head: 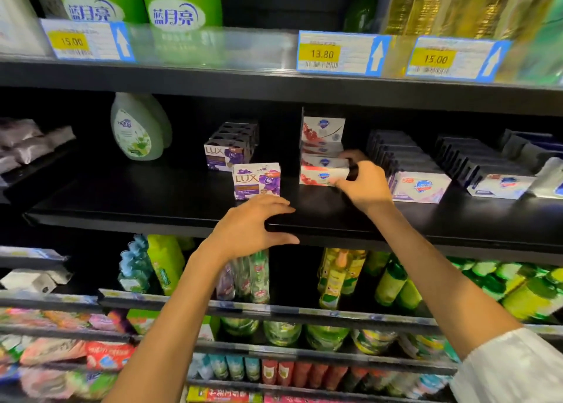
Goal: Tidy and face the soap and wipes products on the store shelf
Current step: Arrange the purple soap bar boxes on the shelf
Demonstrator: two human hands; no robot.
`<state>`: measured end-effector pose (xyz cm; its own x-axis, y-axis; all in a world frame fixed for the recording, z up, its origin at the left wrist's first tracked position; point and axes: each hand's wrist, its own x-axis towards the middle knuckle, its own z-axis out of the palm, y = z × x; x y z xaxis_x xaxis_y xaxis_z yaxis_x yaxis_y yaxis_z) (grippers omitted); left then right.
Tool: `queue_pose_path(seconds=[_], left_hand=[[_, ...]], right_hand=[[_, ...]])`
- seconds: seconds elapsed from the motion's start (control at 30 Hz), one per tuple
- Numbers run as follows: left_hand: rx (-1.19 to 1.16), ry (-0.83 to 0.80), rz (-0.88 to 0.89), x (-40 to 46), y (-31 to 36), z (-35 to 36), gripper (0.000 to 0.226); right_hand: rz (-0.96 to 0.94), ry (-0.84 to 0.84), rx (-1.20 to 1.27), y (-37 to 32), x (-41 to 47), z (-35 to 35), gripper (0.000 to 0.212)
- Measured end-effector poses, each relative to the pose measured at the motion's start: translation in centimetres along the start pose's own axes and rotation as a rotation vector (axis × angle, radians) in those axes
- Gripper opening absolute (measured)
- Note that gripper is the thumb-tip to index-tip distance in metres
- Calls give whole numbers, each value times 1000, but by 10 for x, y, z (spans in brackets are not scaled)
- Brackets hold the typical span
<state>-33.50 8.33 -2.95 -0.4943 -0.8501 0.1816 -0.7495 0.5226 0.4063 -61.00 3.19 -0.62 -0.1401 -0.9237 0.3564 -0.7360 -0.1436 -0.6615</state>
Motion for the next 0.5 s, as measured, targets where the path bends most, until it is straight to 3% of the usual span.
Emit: queue_pose_path(seconds=[0.13, 0.37, 0.5], left_hand=[[-57, -17, -45, 1, 1, -1, 70], [-67, -7, -46, 1, 3, -2, 68], [-83, 0, -11, 1, -3, 1, 71]], right_hand=[[-4, -16, 109, 1, -4, 0, 46], [103, -38, 632, -6, -36, -12, 40], [115, -57, 803, -8, -58, -17, 38]])
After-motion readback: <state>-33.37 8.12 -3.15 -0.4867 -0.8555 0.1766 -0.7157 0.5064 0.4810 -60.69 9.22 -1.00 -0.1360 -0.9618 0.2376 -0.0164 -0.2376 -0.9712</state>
